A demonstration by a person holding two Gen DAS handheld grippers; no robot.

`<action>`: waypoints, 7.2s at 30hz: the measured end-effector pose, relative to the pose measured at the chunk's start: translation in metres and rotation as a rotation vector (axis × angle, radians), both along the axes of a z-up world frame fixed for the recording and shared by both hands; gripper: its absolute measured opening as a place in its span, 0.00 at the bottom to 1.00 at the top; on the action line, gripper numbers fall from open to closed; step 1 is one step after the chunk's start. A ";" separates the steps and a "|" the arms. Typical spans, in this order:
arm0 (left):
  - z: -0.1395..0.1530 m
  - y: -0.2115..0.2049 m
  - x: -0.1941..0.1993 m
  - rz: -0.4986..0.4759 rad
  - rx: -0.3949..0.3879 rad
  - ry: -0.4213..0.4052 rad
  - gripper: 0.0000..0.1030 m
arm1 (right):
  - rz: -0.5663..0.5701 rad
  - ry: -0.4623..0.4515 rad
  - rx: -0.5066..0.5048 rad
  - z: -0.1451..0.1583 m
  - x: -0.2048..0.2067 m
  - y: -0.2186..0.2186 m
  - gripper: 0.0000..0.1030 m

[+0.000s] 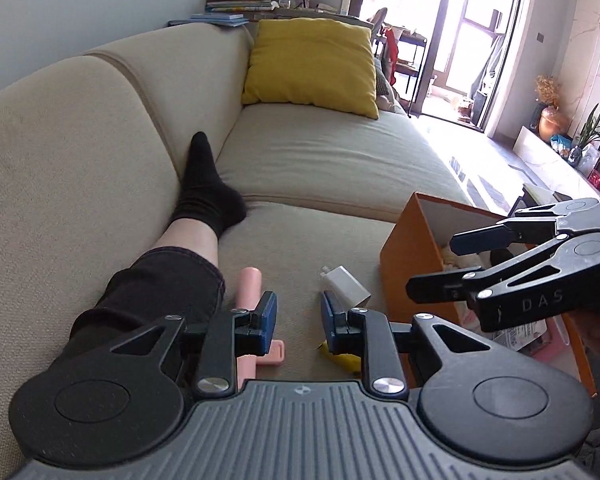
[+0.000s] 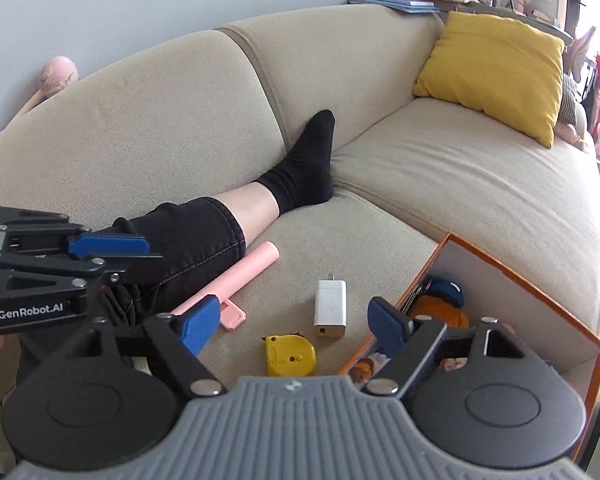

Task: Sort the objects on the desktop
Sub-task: 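Move both grippers back to the items on the sofa cushion, then grasp the yellow tape measure with the left gripper while the right grasps the white charger, then carry both items into the box and open the right gripper to drop the charger, then lower the tape measure into the box with the left gripper and release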

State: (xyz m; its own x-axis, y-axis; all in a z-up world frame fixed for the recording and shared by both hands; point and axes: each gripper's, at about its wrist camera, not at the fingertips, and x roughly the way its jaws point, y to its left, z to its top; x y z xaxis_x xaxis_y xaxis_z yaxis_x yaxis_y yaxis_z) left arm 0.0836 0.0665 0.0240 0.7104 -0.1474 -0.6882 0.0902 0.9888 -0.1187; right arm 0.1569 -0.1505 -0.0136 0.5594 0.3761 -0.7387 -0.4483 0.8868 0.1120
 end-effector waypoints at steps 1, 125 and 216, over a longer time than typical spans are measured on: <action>-0.004 0.005 0.000 -0.001 0.008 0.014 0.26 | -0.003 0.021 -0.005 -0.003 0.003 0.004 0.73; -0.003 -0.126 0.044 -0.414 0.056 0.105 0.62 | 0.059 0.447 -0.204 -0.079 0.024 -0.074 0.34; -0.119 -0.215 0.062 -0.584 0.219 0.454 0.63 | 0.141 0.211 -0.216 -0.055 0.012 -0.150 0.13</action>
State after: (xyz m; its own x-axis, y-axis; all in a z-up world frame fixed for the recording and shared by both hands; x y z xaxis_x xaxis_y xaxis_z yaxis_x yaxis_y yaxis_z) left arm 0.1453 -0.1486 -0.0945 0.2005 -0.2383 -0.9503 0.5939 0.8010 -0.0756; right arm 0.1688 -0.3007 -0.0684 0.3392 0.2609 -0.9038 -0.5553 0.8310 0.0315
